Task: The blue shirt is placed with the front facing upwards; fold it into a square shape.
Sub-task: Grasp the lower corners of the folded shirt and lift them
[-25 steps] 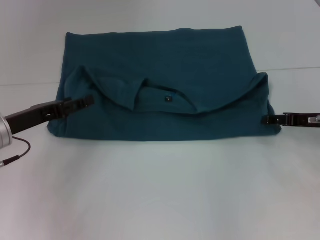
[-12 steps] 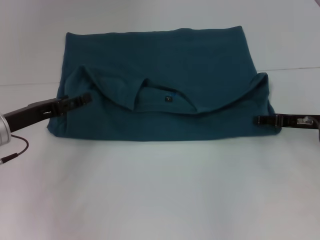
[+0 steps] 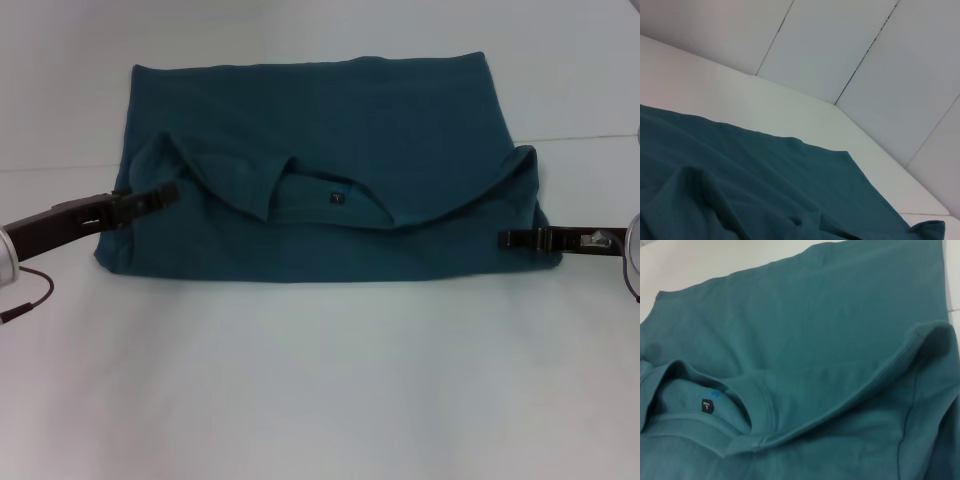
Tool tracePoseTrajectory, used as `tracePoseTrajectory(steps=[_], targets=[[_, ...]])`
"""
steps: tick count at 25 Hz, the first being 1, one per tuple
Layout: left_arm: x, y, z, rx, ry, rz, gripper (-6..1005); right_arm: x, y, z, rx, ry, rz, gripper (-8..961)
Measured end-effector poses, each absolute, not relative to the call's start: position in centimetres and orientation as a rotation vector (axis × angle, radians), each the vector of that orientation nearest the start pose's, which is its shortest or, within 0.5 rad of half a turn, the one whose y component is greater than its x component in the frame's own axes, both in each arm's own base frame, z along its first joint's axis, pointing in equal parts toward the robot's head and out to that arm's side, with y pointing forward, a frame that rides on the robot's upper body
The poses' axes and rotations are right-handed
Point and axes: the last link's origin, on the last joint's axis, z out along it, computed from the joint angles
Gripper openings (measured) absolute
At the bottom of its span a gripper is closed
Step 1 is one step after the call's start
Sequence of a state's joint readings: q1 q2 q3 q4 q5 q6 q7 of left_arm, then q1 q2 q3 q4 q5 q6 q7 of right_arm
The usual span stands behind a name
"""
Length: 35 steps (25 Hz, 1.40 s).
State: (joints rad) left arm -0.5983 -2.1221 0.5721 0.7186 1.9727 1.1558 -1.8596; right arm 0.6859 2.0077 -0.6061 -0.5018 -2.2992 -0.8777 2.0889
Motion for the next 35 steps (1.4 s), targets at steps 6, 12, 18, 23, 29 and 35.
tracePoseTrajectory(steps=[6, 12, 18, 23, 29, 35], targets=[[-26.9, 39.8, 2.8, -2.136, -1.192, -0.78, 854, 32.2, 41.2, 1.7, -1.998, 1.427, 0.318, 536], [-27.0, 39.8, 2.9, -2.133, -1.192, -0.78, 853, 32.3, 41.2, 2.0, -1.986, 1.434, 0.328, 302], [-27.4, 39.7, 2.9, -2.115, -1.198, -0.771, 852, 32.6, 41.2, 2.3, -1.973, 1.439, 0.333, 126], [-28.4, 39.8, 2.4, -2.082, -1.206, -0.697, 852, 32.8, 41.1, 2.5, -1.969, 1.438, 0.338, 56], [-29.6, 40.0, 1.4, -2.04, -1.175, -0.601, 851, 33.1, 40.9, 2.7, -1.957, 1.447, 0.351, 35], [-29.6, 40.4, -0.1, -2.066, -1.088, -0.476, 851, 33.3, 40.5, 2.7, -1.954, 1.466, 0.371, 35]])
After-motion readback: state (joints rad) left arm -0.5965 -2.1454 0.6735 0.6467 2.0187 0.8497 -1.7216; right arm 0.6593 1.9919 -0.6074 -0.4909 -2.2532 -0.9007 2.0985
